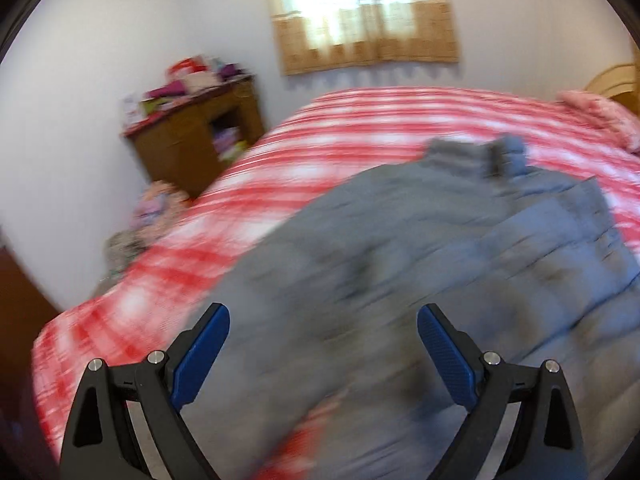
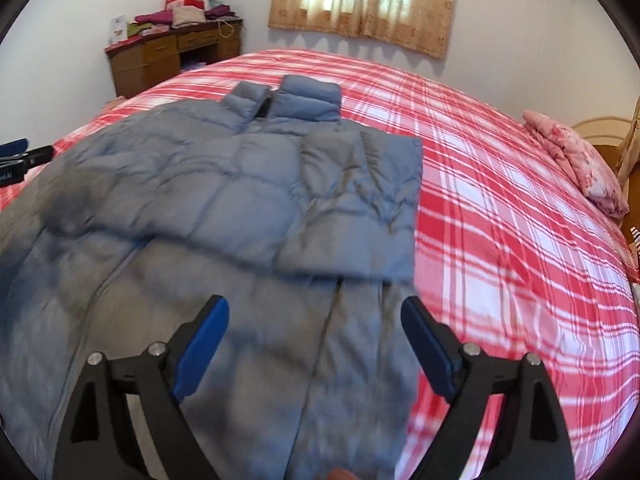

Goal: Fold large clothes

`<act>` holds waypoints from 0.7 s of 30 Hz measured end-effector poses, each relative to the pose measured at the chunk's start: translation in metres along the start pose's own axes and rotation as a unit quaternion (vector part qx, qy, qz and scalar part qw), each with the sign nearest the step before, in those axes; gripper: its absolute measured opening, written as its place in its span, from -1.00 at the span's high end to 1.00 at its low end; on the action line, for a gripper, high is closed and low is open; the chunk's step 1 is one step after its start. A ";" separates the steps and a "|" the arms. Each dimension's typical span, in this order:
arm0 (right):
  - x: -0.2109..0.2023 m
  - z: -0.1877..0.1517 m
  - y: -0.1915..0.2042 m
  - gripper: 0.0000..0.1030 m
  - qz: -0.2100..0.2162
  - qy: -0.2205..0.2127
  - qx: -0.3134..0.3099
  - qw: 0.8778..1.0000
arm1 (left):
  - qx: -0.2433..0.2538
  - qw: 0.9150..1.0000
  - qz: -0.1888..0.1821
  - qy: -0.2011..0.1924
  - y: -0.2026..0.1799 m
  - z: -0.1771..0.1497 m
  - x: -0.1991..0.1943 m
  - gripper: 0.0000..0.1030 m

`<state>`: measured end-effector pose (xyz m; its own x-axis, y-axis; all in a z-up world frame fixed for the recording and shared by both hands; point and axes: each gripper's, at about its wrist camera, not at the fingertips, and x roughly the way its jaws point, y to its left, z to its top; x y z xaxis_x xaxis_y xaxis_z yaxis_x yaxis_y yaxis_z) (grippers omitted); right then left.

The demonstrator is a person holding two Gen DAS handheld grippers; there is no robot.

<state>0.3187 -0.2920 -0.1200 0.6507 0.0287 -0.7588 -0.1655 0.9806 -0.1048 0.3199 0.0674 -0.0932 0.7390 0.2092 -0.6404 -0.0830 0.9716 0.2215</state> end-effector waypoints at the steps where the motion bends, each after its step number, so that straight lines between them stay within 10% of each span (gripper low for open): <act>1: -0.004 -0.004 0.003 -0.74 0.003 -0.001 -0.001 1.000 | -0.003 0.999 0.030 0.011 0.023 -0.014 0.001 -0.86; 7: -0.013 -0.018 0.026 -0.74 0.001 -0.013 -0.020 1.000 | -0.075 0.985 0.110 0.106 0.124 -0.088 0.017 -0.86; 12: -0.018 -0.015 0.046 -0.74 0.011 -0.022 -0.028 0.999 | -0.147 0.980 0.030 0.134 0.144 -0.117 0.022 -0.82; 13: -0.021 -0.016 0.048 -0.74 0.011 -0.025 -0.030 0.999 | -0.149 0.980 0.026 0.131 0.142 -0.118 0.022 -0.68; 15: -0.023 -0.016 0.052 -0.74 0.012 -0.028 -0.034 0.999 | -0.126 0.983 0.016 0.130 0.135 -0.114 0.029 0.45; 21: -0.024 -0.019 0.048 -0.74 0.012 -0.034 -0.020 0.999 | -0.150 0.983 0.081 0.073 0.174 -0.060 0.024 0.76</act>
<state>0.2811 -0.2496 -0.1192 0.6947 0.0657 -0.7163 -0.2103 0.9709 -0.1149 0.2827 0.2478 -0.1141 0.5982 0.3563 -0.7178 -0.4008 0.9086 0.1170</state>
